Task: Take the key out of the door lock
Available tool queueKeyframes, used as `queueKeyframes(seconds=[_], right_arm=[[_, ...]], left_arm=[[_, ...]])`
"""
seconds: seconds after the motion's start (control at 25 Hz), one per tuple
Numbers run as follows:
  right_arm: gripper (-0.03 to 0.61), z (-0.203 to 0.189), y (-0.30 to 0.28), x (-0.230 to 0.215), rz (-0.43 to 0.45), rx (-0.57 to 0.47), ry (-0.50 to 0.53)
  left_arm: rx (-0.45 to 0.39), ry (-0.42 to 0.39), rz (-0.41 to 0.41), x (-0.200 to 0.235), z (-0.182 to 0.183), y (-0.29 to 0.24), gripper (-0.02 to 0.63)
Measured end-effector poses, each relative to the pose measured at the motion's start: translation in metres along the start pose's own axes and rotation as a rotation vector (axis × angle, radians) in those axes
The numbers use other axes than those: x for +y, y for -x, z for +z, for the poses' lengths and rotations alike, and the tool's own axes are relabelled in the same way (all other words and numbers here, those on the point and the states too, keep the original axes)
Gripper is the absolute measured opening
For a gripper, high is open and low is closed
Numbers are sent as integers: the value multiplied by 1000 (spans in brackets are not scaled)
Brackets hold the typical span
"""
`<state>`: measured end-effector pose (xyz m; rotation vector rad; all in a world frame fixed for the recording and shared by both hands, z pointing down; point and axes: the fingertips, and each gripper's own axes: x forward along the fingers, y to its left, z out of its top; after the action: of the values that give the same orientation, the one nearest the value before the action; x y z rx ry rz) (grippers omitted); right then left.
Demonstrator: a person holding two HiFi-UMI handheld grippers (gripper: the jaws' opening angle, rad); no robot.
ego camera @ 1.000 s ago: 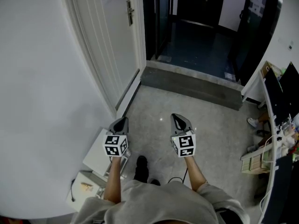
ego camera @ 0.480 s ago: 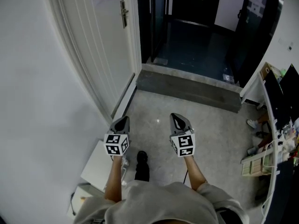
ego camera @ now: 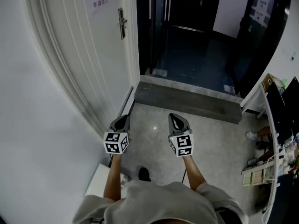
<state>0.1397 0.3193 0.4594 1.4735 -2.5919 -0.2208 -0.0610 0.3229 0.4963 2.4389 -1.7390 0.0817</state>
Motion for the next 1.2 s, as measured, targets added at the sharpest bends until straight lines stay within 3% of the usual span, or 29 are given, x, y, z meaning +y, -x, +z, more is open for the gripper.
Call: queueKeyframes(seconds=[0.16,0.52,1.2], right_arm=[[23,5,-63,-11,-5,-4,4],[23,1,-168,-21,-25,15,15],[23,-32,-242,-47,-24,67,-3]], left_arm=[[-16,-8,-8,40,20,-50,18],[-1,-4,-31,116,29,-134,18],[32,10,-47,152,16,-209,18]])
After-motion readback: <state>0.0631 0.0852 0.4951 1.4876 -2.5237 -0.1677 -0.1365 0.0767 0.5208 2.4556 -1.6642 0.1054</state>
